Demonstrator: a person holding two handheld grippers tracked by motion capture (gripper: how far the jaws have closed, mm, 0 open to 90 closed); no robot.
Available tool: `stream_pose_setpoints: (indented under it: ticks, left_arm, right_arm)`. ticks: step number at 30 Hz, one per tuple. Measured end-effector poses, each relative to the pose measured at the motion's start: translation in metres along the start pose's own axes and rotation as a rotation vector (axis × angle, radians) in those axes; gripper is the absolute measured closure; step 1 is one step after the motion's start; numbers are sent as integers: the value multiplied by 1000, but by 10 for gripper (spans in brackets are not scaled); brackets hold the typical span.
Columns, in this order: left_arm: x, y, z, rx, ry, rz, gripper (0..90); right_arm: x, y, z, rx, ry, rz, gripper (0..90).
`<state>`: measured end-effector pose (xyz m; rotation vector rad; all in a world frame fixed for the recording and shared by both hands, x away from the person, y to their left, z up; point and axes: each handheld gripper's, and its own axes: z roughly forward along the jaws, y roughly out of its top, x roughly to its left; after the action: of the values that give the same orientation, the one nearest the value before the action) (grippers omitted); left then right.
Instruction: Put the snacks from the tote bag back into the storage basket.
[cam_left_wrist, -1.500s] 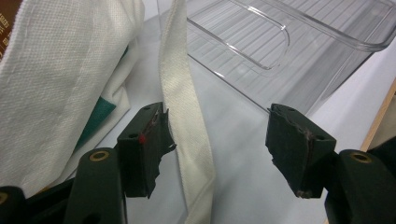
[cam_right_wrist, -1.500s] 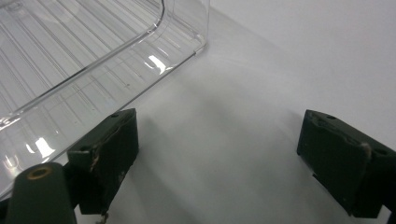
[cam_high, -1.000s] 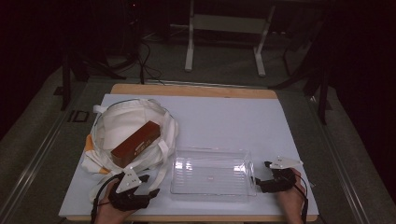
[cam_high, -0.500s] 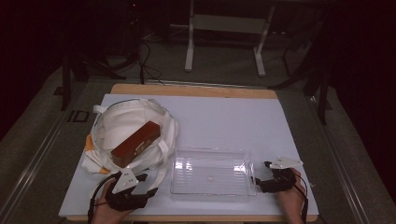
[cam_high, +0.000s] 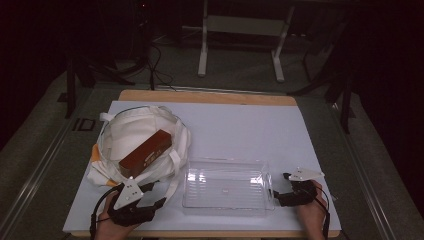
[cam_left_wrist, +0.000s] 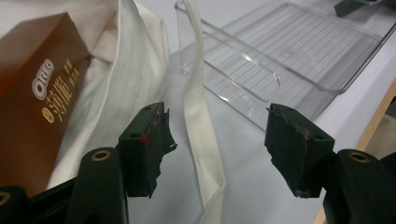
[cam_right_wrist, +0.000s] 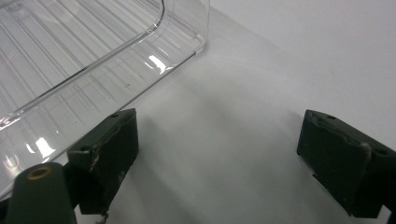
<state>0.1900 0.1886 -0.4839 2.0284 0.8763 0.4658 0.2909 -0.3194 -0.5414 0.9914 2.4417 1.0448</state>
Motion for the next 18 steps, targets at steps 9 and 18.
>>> stream_pose_setpoints:
  ticks: [9,18]
  left_arm:
    - [0,4,-4,-9,23,6,391]
    - [0,7,-7,-17,30,11,392]
  right_arm:
    - [0,0,0,0,0,0,126]
    - [0,0,0,0,-2,0,126]
